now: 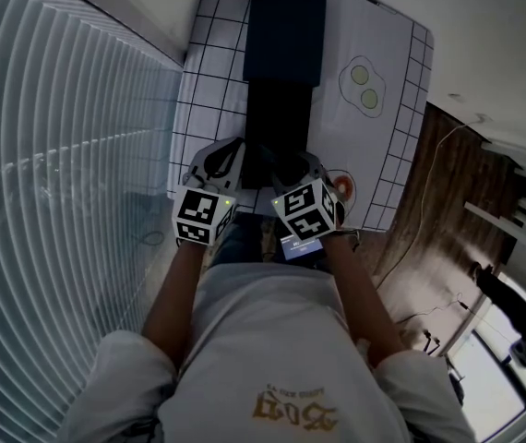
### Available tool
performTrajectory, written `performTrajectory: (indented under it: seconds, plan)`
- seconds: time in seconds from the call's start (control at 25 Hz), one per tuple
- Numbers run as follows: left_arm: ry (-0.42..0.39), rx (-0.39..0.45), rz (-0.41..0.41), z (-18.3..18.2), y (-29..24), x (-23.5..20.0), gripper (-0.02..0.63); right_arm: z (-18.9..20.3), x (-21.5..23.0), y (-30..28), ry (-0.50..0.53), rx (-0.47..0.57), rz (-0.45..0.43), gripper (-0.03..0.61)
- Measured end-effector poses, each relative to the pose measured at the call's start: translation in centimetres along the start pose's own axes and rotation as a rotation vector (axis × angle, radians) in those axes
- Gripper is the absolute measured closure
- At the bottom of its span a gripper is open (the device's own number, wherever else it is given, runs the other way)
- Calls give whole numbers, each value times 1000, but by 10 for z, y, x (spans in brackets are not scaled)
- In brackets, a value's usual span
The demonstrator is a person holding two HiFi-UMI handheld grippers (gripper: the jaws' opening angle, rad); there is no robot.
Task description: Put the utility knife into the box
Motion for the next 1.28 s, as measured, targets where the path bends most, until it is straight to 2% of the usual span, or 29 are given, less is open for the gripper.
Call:
performTrajectory:
  seconds: [0.08, 0.24, 0.32, 0.48, 0.64, 0.8, 1.04, 1.28]
  plan:
    - [-2, -1, -2, 0, 0, 0, 606, 0, 3, 3, -63, 24, -10, 402]
    - [-10, 3, -2, -2, 2, 2, 606, 1, 7, 10, -46, 54, 54, 409]
    - [-14, 6, -1, -2, 2, 3, 606, 1, 10, 19, -49, 96, 99, 499]
    - [-20, 9, -4, -4, 3, 6, 606, 3, 16, 31, -39, 160, 143, 566]
    - [-32, 15, -2, -7, 3, 12, 606, 6, 20, 40, -57, 180, 152, 571]
    - [-45, 28, -2, -13, 5, 20, 606, 6, 24, 57, -108, 243, 160, 571]
    - [-66, 58, -15, -24, 14, 33, 606, 7, 32, 91, -137, 316, 238, 571]
    - [-99, 130, -30, -46, 28, 51, 606, 14, 42, 131, -189, 426, 325, 571]
Point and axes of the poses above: the fingertips, and each gripper's own axes: y backward along the fingers, x to its right, z out of its underside, the point moved 10 cm from there along y, backward along the fingers, and after that the axes turned 11 degrees about y, right-handed, at the moved point
